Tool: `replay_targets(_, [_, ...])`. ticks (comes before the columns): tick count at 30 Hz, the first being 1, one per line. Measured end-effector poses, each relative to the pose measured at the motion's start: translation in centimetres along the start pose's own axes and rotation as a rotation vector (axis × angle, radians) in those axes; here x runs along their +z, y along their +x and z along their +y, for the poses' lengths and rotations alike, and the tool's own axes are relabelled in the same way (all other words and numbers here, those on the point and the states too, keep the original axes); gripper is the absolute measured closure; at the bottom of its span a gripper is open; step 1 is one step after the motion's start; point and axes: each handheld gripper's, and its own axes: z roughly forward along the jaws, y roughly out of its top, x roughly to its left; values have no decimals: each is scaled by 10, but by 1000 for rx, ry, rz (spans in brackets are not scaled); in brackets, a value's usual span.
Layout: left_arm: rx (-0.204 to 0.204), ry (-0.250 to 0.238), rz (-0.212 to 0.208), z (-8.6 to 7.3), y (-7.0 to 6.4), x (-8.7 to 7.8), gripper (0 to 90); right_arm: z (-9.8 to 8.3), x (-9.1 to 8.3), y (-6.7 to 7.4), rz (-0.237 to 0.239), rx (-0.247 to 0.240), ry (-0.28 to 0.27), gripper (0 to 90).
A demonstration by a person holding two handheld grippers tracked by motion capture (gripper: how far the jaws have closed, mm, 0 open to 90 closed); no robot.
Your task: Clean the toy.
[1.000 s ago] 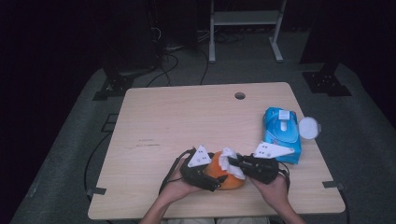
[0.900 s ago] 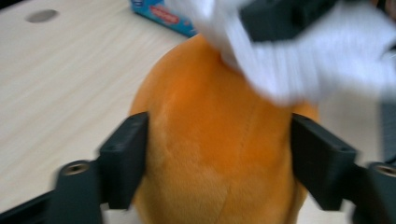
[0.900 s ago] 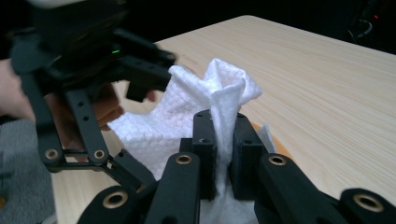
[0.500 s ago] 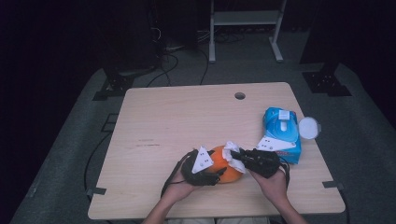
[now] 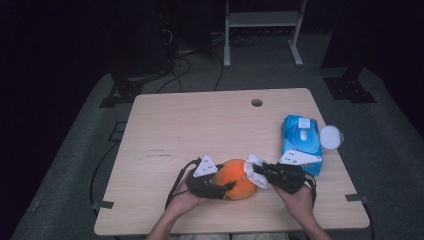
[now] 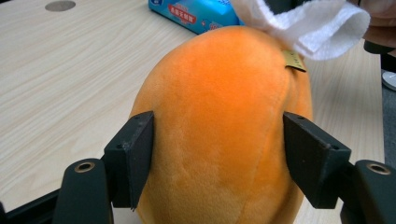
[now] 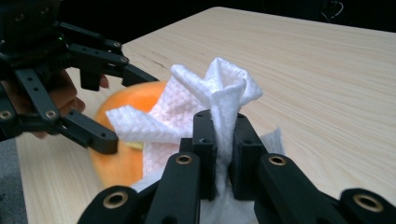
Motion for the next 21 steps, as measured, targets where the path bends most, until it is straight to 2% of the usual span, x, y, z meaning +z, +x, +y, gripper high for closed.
replay_targets(5, [11,17,-7,0,-1,0,299,-2,1,1,8,13,3,818])
replay_targets(6, [12,18,-9,-1,-1,0,297,0,2,9,53,-15,-23,818])
replay_targets(7, [9,16,-11,-1,-1,0,293,2,3,16,68,-47,-25,818])
replay_targets(8, [8,21,-13,-1,0,-1,283,4,4,21,66,-73,-15,817])
replay_targets(10, [1,23,-19,-1,1,-2,276,5,6,21,61,-84,-3,817])
replay_targets(12, [-1,23,-25,-1,1,-2,276,4,5,18,62,-68,0,817])
replay_targets(13, [4,25,-26,-1,1,-3,275,0,2,4,37,-20,4,817])
replay_targets(14, [6,27,-27,-1,1,-3,275,0,2,4,37,-20,4,817])
replay_targets(15, [7,26,-30,-1,1,-3,263,-2,0,-2,26,7,10,817])
replay_targets(16, [-1,24,-35,-1,1,-3,263,-2,0,-2,26,7,10,817])
replay_targets(18, [-32,27,-34,1,3,-1,115,-3,3,0,48,11,4,817])
replay_targets(19, [-56,42,-18,3,4,1,115,-3,3,0,48,11,4,817])
replay_targets(20, [-88,61,-22,3,5,5,79,-2,5,2,54,4,0,817])
replay_targets(21, [-85,56,-18,2,5,6,84,0,7,4,57,2,-1,816])
